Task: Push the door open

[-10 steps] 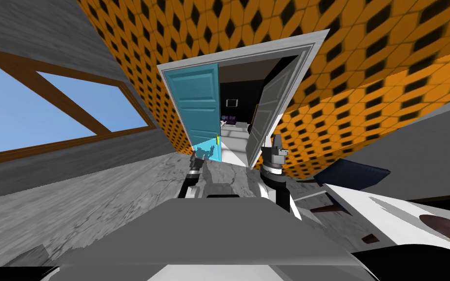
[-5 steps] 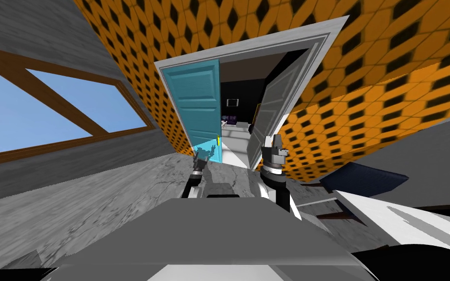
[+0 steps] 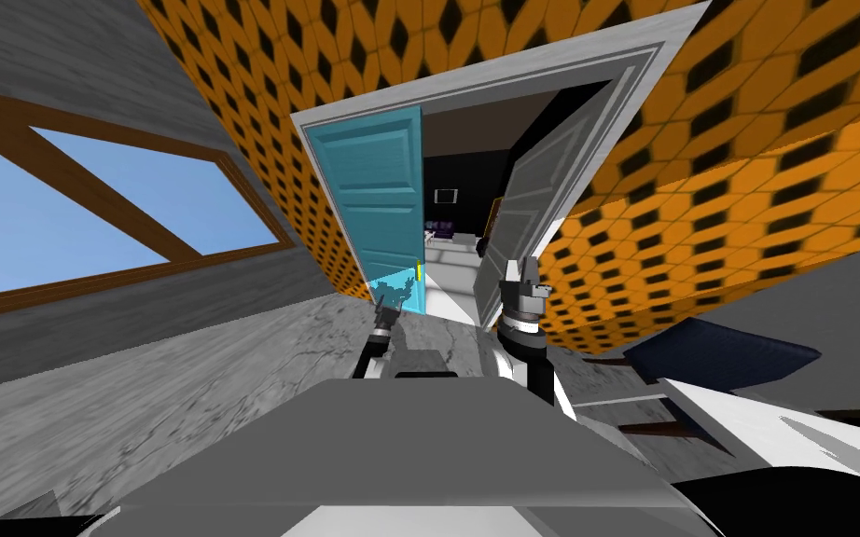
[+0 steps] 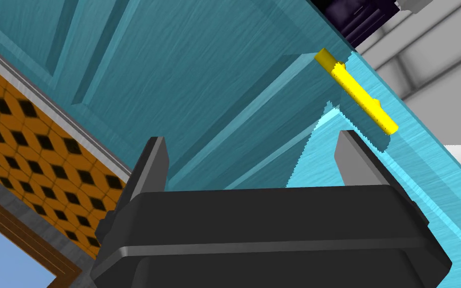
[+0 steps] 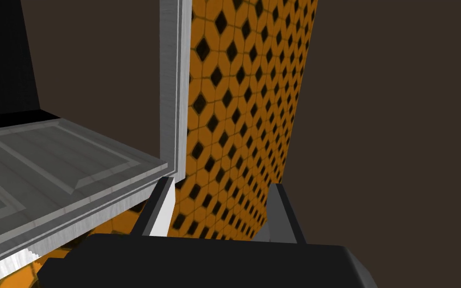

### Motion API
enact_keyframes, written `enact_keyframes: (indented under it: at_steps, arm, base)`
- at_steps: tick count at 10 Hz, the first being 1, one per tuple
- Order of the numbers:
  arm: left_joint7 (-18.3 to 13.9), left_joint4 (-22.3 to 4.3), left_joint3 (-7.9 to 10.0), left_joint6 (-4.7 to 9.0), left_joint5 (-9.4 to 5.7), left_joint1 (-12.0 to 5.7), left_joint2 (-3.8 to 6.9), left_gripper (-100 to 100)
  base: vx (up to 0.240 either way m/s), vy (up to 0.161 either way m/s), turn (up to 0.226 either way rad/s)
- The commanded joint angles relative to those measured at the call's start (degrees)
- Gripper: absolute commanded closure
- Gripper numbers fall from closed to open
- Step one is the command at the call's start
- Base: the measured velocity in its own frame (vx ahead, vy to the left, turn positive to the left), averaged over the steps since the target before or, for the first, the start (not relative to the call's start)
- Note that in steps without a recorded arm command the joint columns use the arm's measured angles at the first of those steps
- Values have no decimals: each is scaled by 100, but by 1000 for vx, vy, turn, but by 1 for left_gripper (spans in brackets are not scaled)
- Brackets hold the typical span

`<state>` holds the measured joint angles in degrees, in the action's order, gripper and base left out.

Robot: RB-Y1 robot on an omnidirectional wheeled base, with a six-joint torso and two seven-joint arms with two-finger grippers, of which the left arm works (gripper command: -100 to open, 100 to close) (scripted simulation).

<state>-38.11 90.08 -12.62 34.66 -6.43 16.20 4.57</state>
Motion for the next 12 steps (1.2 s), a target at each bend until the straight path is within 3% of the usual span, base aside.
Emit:
enact_keyframes:
  at_steps: [1, 12]
  arm:
    - [-196, -190, -72, 39, -30, -69, -4, -100]
    - [-1443, -1482, -535, 314, -243, -509, -56, -100]
  base:
    - [95, 14, 18]
    - [102, 24, 15]
